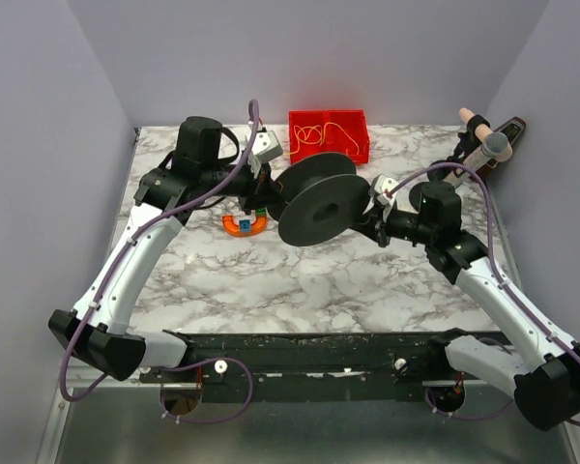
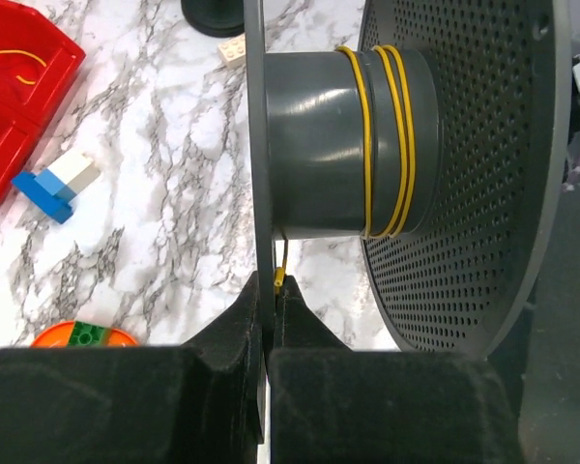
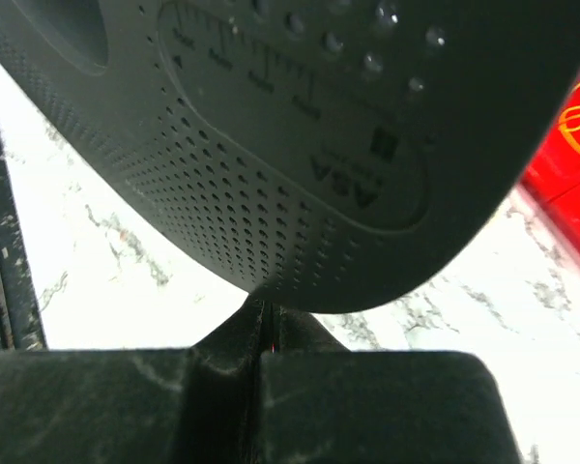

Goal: Wrap the cables

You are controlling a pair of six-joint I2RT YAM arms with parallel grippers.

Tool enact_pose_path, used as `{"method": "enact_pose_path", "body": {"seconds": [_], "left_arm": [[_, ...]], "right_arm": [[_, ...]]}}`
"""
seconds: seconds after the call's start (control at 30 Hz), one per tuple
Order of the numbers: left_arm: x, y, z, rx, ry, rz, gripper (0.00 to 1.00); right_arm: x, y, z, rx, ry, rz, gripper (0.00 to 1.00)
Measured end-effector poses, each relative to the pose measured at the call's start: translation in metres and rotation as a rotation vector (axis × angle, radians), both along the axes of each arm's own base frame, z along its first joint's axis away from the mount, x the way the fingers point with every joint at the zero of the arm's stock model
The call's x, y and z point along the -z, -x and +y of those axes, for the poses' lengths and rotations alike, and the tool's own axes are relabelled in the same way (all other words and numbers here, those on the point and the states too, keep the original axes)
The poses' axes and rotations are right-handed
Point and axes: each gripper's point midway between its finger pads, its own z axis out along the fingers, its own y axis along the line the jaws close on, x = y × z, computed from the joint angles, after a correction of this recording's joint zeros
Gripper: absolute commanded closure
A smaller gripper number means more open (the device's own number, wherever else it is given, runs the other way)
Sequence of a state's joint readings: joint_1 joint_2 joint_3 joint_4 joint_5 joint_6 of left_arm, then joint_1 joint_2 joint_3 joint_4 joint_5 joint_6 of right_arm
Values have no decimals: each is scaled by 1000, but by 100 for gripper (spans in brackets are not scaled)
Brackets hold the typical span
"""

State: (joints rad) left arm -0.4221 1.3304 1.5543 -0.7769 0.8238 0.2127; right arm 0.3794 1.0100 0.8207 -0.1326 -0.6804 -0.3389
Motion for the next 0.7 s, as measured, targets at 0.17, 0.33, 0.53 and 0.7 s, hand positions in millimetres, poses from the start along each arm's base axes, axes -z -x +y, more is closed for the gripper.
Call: {"method": "enact_pose_path", "body": {"seconds": [0.17, 0.33, 0.53, 0.7], "left_arm": [[14, -5, 2, 8, -65, -73, 100], [23, -7, 7, 35, -116, -123, 100], [27, -11, 8, 41, -122, -125, 100], [32, -12, 7, 37, -113, -111, 100]], "right_arm": [[20, 3, 3, -27, 22, 76, 99], [30, -1, 9, -53, 23, 102, 99], [34, 4, 15, -120, -10, 135, 99], [40, 10, 15, -111, -41, 188, 99]]}}
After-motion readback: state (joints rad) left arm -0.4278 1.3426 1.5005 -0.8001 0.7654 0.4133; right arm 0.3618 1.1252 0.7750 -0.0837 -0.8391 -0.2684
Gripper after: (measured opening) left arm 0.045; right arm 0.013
